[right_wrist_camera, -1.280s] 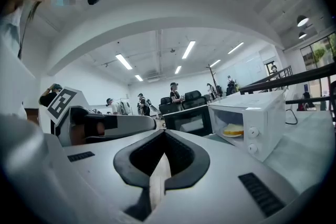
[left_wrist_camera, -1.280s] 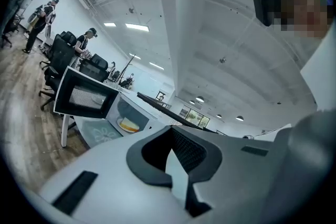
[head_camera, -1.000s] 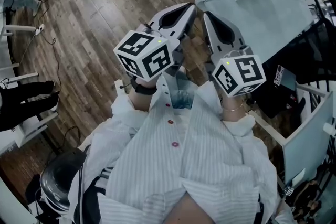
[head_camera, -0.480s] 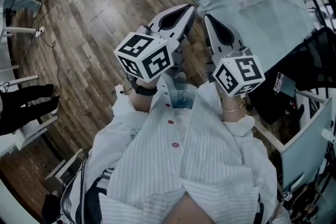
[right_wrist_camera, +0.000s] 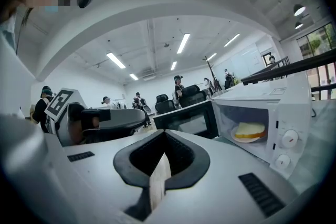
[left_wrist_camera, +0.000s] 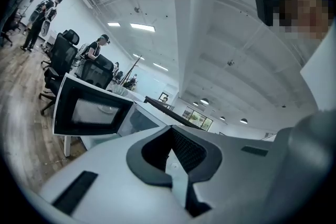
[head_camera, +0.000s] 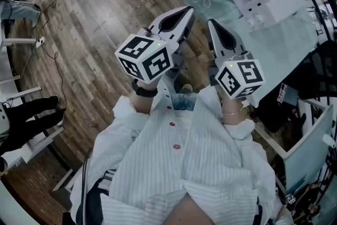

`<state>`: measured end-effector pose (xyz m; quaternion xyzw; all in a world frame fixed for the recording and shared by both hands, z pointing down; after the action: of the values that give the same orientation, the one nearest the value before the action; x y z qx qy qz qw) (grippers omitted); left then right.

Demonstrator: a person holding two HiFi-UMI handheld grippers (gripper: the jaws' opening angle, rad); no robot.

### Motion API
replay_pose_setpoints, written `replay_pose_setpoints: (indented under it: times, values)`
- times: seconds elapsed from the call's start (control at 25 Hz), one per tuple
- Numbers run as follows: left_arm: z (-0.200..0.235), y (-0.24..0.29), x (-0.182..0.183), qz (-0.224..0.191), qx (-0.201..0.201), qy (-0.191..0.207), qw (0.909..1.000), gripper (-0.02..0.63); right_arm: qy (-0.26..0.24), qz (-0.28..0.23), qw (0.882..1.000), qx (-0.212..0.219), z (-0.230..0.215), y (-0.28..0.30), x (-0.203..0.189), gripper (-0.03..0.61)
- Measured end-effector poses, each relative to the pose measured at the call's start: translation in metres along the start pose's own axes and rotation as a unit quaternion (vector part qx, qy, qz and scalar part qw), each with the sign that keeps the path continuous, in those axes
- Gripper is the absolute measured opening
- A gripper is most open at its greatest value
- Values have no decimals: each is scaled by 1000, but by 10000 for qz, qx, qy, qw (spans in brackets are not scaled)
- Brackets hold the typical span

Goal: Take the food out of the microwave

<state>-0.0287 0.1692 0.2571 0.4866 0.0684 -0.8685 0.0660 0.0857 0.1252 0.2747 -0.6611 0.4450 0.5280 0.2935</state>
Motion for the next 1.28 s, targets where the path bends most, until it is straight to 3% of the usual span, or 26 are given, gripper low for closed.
replay_pose_setpoints:
  times: [0.6, 1.28]
  values:
    - [112, 40, 55, 377, -334, -6, 9987, 8, 123, -63, 9987, -496, -8, 120, 3, 32]
    - [151, 95, 40, 802, -698, -242, 9940, 8, 312, -88, 9938, -1061, -53, 158, -3, 32]
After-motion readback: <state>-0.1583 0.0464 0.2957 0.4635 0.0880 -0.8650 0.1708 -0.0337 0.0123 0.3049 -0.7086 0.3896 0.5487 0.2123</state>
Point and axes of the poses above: the fingertips, and each gripper's own axes: y forward along the fingers, z to its left, x out of its top, the point moved 5 cm from there along -y, backward along the fingers, and after that the axes turned 6 degrees about -z, right-handed, at the moved point
